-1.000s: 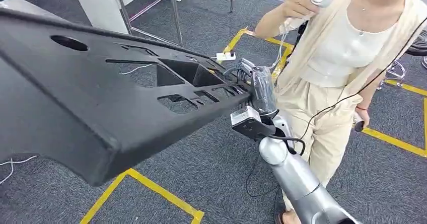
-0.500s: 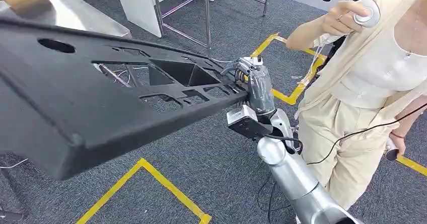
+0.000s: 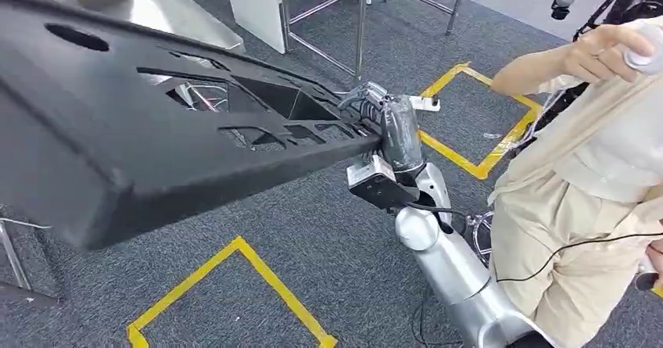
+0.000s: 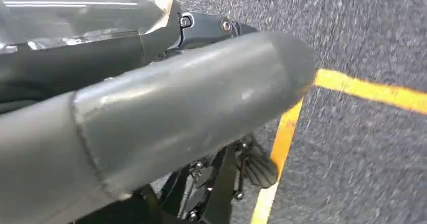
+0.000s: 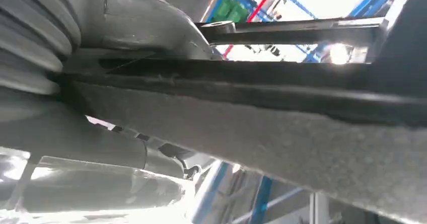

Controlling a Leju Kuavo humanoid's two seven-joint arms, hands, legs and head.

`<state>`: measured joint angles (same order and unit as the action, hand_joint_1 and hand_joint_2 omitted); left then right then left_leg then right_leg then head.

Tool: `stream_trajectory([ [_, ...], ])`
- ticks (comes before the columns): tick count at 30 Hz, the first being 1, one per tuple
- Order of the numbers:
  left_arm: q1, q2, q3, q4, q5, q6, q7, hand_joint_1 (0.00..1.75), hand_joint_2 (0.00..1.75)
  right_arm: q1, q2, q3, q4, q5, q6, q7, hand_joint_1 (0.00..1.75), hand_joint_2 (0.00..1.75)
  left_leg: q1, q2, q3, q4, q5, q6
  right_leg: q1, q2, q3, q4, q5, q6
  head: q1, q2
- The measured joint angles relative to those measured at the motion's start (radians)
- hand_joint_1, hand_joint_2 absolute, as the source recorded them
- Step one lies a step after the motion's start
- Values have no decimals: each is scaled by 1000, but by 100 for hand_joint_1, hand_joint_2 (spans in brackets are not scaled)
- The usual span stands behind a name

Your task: Take the parts from the cabinet and place them on the table.

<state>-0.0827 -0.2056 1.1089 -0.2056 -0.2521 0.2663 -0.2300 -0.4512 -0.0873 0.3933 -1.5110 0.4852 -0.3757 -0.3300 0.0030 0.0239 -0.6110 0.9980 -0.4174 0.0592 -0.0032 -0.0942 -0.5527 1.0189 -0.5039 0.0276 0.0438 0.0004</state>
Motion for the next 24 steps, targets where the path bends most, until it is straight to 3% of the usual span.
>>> stream_trajectory([
  [1,0,-2,0,0,0,-5,0,0,0,0,-1,0,0,1,0,0,175,175,-5,-6,8,-9,2,2,-7,43,-6,29,-11,0,2,0],
  [2,-1,-1,0,0,0,-6,0,0,0,0,-2,0,0,1,-2,0,175,175,-3,-15,9,-9,5,7,-7,72,-39,95,-40,-7,0,0],
  [4,-4,-2,-1,0,0,-12,0,0,0,8,-7,-2,1,2,-2,3,175,175,-3,-45,9,-9,4,7,-10,88,-137,268,-100,-11,4,0],
  [5,-4,-2,-1,0,0,-12,0,0,0,12,-9,-2,2,4,-2,7,175,175,-3,-57,9,-8,4,7,-10,89,-166,311,-107,-7,4,0],
  [6,-3,-2,-1,0,0,-12,0,0,0,14,-10,-2,3,8,-2,8,175,175,-3,-71,10,-8,3,7,-10,90,-174,305,-92,2,4,0],
  [7,-3,-2,-1,0,0,-12,0,0,0,13,-12,-3,5,15,-2,12,175,175,-2,-85,11,-7,2,5,-10,90,-157,255,-60,13,4,0],
  [8,-2,-4,-1,0,1,-12,0,0,0,12,-13,-3,5,18,-2,12,175,175,-1,-99,14,-6,1,3,-13,94,-118,164,-15,25,4,0],
  [9,-3,-4,-1,0,2,-11,0,0,0,11,-13,-2,5,19,-2,12,175,175,0,-111,16,-3,-2,-2,-19,109,-72,60,28,34,5,0],
  [10,-2,-4,-1,0,3,-10,0,0,0,7,-13,-2,7,20,-2,12,175,175,-1,-121,10,4,-6,-8,-28,151,-48,-3,49,37,6,0],
  [12,-3,-5,-1,0,5,-7,0,0,0,-2,-8,1,14,19,0,12,175,175,-6,-134,2,13,-14,-20,-21,135,-42,-3,51,9,3,0],
  [14,2,-6,-1,0,10,-7,-3,0,0,-15,-6,1,23,19,2,15,175,175,1,-146,-1,9,-13,-31,-16,123,-40,-4,52,-8,5,0],
  [15,2,-5,-1,0,11,-8,-5,0,0,-21,-3,1,27,19,3,15,175,175,5,-142,-1,16,-18,-35,-30,113,-37,-9,56,-17,5,0],
  [16,3,-6,-1,0,11,-12,-7,0,0,-24,-2,1,30,19,5,15,175,175,-1,-92,-10,42,-35,-41,-26,107,-34,-9,54,-22,3,0],
  [17,3,-6,-1,0,11,-14,-8,0,0,-25,-1,1,31,19,5,14,175,175,1,-56,-37,97,-69,-48,-25,98,-31,-9,51,-28,-3,0],
  [18,1,-6,-1,0,11,-15,-9,0,0,-25,-2,1,34,19,6,14,175,175,5,-36,-82,185,-113,-54,-22,88,-29,-9,48,-31,-3,0],
  [19,1,-6,-1,0,11,-15,-9,0,0,-25,-2,1,37,19,6,14,175,175,8,-29,-124,264,-145,-57,-19,77,-28,-9,47,-33,-3,0],
  [20,1,-6,-1,0,11,-15,-9,0,0,-25,-2,1,40,19,6,14,175,175,9,-27,-157,320,-159,-60,-19,67,-28,-8,45,-35,-3,0],
  [21,2,-7,-1,0,11,-15,-9,0,0,-25,-2,1,43,19,6,14,175,175,10,-27,-168,331,-149,-59,-18,57,-27,-8,44,-36,-3,0],
  [22,2,-7,-1,0,12,-15,-9,0,0,-25,-2,1,45,19,6,14,175,175,9,-26,-150,286,-115,-57,-16,47,-24,-8,41,-37,-3,0],
  [24,2,-7,-1,0,12,-15,-9,0,0,-27,-2,1,45,19,6,14,175,175,6,-8,-58,110,-27,-42,-13,29,-15,-9,35,-34,-3,0],
])
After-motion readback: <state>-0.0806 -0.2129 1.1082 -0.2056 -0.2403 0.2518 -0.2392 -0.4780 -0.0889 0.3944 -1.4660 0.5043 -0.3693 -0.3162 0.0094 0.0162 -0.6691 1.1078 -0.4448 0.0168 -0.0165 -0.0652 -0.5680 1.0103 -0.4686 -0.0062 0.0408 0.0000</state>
